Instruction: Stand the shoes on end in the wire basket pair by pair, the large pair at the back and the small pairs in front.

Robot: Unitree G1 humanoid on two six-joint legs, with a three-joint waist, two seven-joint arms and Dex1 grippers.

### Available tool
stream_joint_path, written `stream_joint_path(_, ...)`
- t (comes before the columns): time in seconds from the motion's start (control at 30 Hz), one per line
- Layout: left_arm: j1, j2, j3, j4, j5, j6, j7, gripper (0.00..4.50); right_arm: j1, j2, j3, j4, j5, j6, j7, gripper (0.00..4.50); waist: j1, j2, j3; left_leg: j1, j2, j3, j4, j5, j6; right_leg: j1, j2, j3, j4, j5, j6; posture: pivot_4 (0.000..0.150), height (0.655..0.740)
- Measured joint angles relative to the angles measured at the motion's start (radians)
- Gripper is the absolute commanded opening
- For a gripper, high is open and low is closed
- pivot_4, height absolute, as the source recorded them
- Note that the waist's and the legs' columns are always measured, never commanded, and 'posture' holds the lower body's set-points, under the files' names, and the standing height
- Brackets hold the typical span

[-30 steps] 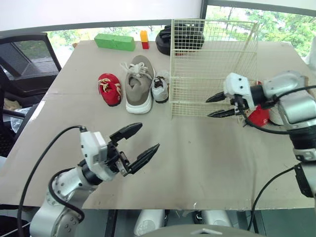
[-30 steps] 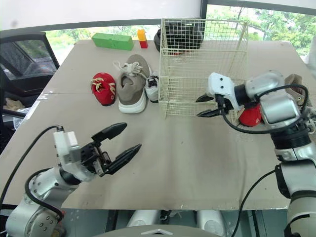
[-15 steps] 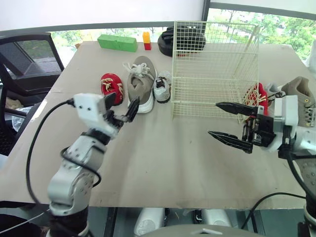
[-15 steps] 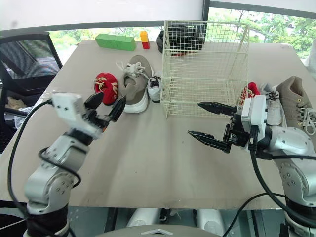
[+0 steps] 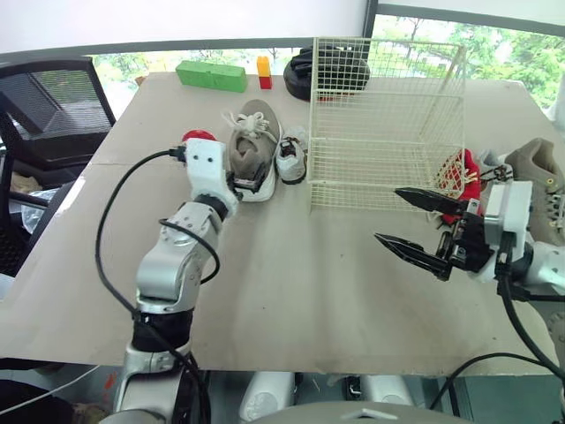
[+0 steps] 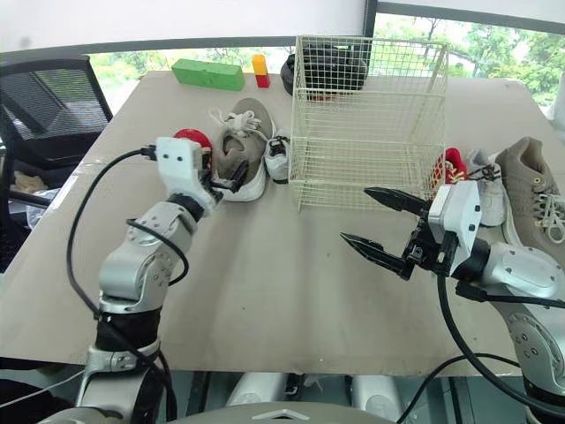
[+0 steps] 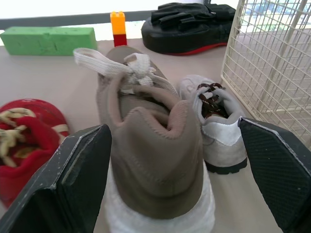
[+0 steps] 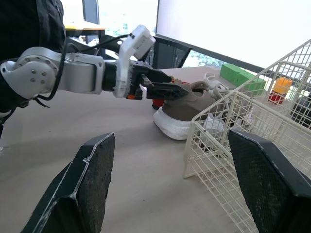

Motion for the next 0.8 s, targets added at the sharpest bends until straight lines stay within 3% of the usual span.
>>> stream_joint_path(0.37,-0.089,-0.067,-0.027,0.239,0.141,-0.088,0.018,4.50,0.057,-0.035,-0.029,-0.048,0.003,-0.030,-0.059,3.50,0.000,0.000,-0.001,0.000,0.000,0.000,0.001,0.000,0.000,0.000,0.000,0.000,0.001,0.000,0.000,0.150,0.7400)
stream_joint_path(0.47,-0.128,-0.081,-0.026,0.314,0.161,-0.130,0.016,3.70,0.058,-0.039,-0.029,-0.055,0.001,-0.033,-0.075,3.52,0.005,-0.001,-0.001,0.000,0.000,-0.001,0.003,0.000,0.000,0.001,0.000,-0.001,0.002,0.000,0.000,0.150,0.7400)
stream_joint_path(0.53,-0.140,-0.092,-0.029,0.362,0.174,-0.169,0.007,2.88,0.059,-0.045,-0.029,-0.055,0.001,-0.039,-0.083,3.52,0.008,-0.001,-0.002,0.000,0.000,-0.001,0.005,0.000,0.000,0.002,0.000,-0.001,0.003,0.000,0.000,0.150,0.7400)
stream_joint_path(0.7,-0.153,-0.104,-0.028,0.420,0.188,-0.222,0.000,1.35,0.059,-0.054,-0.021,-0.055,-0.014,-0.043,-0.098,3.52,0.015,-0.001,-0.002,0.001,0.000,-0.003,0.010,0.000,0.000,0.004,0.000,-0.003,0.003,0.000,0.000,0.150,0.7400)
stream_joint_path(0.8,-0.154,-0.113,-0.026,0.429,0.198,-0.235,0.007,0.91,0.058,-0.054,0.001,-0.055,-0.021,-0.044,-0.104,3.52,0.019,-0.001,-0.003,0.001,0.000,-0.003,0.011,0.000,0.000,0.004,0.000,-0.003,0.003,0.000,0.000,0.150,0.7400)
